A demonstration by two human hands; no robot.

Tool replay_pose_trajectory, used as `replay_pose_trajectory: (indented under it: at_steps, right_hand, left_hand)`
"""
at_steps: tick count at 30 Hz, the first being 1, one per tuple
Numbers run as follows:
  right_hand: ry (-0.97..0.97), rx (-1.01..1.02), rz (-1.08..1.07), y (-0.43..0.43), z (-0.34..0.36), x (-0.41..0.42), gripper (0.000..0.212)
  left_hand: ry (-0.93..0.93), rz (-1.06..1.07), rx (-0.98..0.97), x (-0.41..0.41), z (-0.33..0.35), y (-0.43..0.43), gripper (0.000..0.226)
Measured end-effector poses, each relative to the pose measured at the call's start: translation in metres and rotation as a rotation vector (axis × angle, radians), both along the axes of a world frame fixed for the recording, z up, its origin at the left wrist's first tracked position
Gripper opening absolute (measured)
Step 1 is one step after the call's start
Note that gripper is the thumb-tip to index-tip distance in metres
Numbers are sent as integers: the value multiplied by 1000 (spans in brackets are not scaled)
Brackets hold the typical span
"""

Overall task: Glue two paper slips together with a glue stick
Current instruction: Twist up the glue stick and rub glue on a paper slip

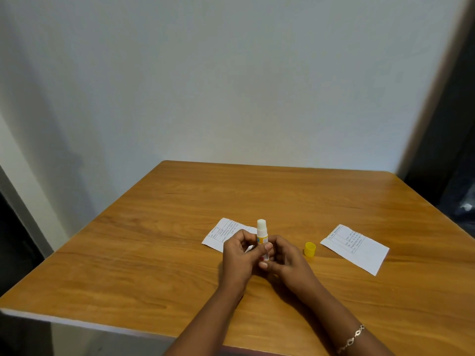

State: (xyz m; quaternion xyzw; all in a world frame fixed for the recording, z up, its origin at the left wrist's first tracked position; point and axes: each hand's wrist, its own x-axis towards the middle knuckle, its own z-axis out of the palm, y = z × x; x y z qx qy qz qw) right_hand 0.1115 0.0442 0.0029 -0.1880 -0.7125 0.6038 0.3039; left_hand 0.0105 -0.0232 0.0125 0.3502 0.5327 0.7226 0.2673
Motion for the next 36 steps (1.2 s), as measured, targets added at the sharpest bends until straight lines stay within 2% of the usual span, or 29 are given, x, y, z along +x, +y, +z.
replay_pose_trajectory:
  at_steps: [3,8,10,18,26,33,36]
  right_hand:
    - [-9,0,21,-1,1,1,33]
    - [-112,192,-99,-6,1,-2,42]
    - [-94,176,-130,-7,1,-3,36]
    - [-23,74,-80,-6,0,1,37]
    - [-102,236,-152,-15,6,-2,40]
    - [-32,48,-91,-7,1,1,43]
    - [-53,102,-80,-7,1,1,45]
  left_hand:
    - [9,4,10,-1,0,-1,21]
    - [5,1,10,0,2,-2,25]
    - [17,-6,-6,0,1,-3,24]
    - [44,-47,-1,2,3,-6,19]
    - [20,-25,-16,2,6,-9,15]
    - [2,-62,9,3,8,-9,14]
    - [-13,-57,26,3,8,-9,14]
